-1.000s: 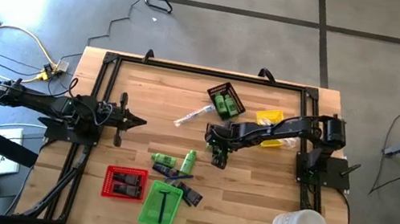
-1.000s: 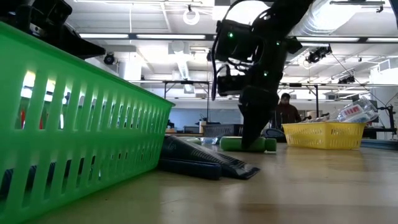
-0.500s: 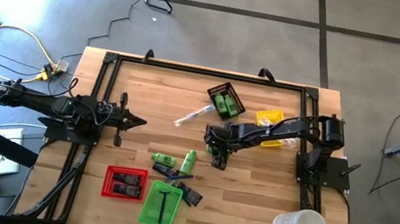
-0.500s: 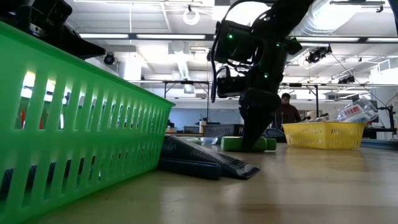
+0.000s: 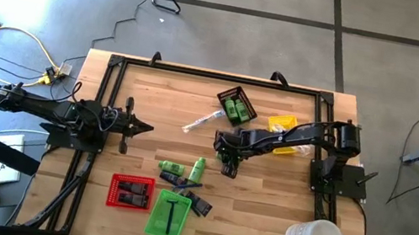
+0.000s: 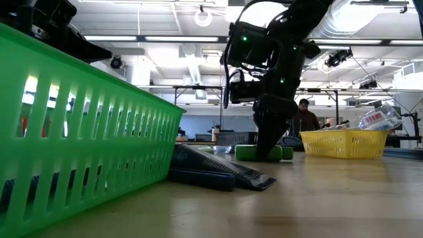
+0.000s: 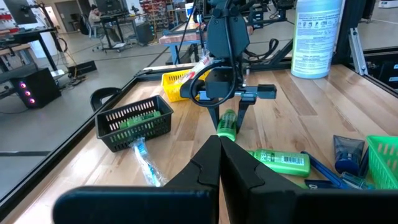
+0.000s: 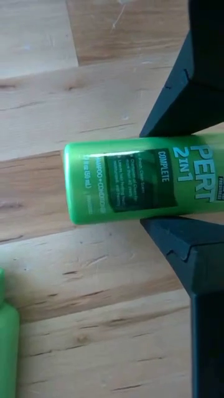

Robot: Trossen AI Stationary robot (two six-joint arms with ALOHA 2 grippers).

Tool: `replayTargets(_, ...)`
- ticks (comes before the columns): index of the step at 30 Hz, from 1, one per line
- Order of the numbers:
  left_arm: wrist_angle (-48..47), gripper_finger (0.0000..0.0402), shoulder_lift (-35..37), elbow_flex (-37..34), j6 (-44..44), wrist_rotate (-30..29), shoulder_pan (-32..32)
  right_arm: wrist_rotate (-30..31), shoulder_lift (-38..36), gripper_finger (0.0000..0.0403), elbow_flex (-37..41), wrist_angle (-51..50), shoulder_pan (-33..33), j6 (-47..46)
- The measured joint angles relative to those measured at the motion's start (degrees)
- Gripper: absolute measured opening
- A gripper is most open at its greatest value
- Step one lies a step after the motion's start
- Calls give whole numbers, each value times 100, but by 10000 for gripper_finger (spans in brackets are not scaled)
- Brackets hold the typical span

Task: Pick & Place Travel size toiletries
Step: Put the shampoo into the black bin

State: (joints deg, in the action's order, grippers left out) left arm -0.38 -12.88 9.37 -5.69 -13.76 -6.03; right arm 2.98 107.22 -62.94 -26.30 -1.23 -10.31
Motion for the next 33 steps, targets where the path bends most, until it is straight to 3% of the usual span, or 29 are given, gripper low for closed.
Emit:
replayTargets(12,0,0,2,0,0,0,1,-6,-56,177,2,-91,-2,2)
replayTargets(19,13,0,2,0,0,-1,0,42,-615,175,0,-233,-58,-30)
replayTargets(33,20,0,1,0,0,-11,1,1179,-2163,175,-175,60,-180,-85)
